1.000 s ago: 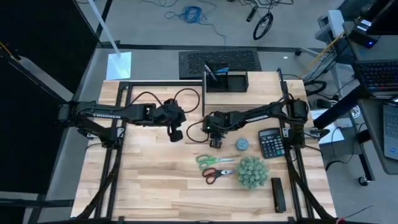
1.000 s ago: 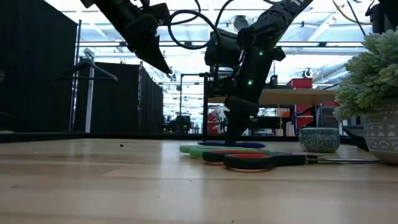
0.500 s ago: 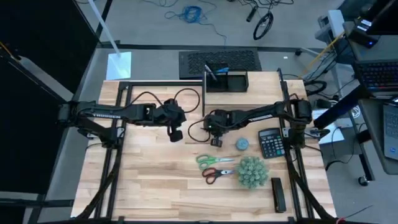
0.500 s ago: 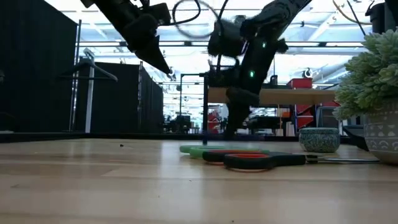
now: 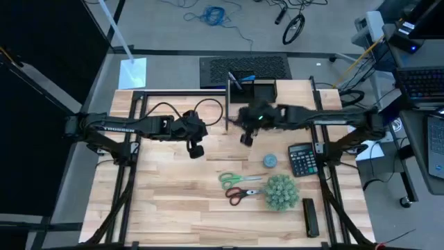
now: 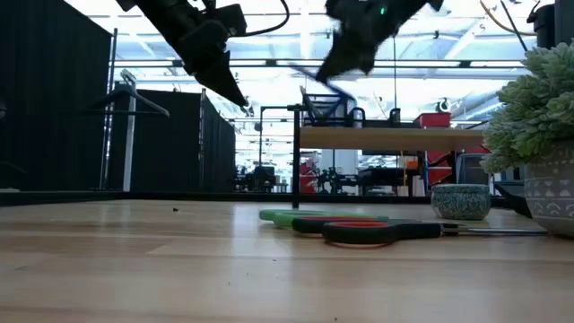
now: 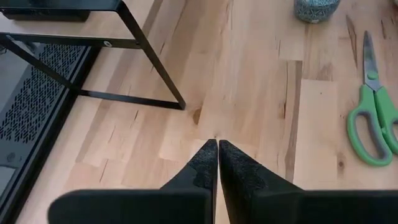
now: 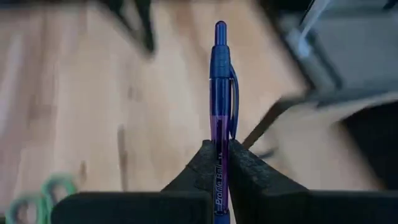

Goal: Pick and place office supplies into organizer
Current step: Put the dark blue pen into the black desk organizer on the shelf

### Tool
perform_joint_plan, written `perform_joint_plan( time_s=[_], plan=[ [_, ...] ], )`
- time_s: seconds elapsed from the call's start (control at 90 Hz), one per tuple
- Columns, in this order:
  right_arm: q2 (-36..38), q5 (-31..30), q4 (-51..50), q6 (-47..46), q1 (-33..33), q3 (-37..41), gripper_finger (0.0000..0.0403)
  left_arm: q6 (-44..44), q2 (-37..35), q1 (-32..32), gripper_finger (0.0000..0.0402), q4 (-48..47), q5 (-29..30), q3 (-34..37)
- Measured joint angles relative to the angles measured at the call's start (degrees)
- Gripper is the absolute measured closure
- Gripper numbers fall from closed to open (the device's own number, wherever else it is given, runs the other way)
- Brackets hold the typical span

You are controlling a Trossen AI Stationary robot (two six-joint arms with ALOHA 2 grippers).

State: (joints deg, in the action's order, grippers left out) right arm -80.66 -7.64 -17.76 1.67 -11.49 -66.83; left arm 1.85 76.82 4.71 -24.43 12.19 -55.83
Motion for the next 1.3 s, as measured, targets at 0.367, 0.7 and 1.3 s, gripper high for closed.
perform_joint_plan(
  time_s=[0.367,0.7,1.3],
  plan=[
    [2.06,0.20,24.83,6.61,-12.30,-0.11,0.0399,-0.02,0.00,0.00,0.0398,0.04,0.00,0.00],
    [-5.69,6.13,37.47,0.66,-20.68,-0.09,0.0399,-0.03,0.00,0.00,0.0398,-0.11,0.00,0.00],
    [-11.17,8.05,33.82,-1.00,-21.68,-0.07,0.0398,0.00,0.00,-0.03,0.0398,-0.30,-0.14,0.00]
  ],
)
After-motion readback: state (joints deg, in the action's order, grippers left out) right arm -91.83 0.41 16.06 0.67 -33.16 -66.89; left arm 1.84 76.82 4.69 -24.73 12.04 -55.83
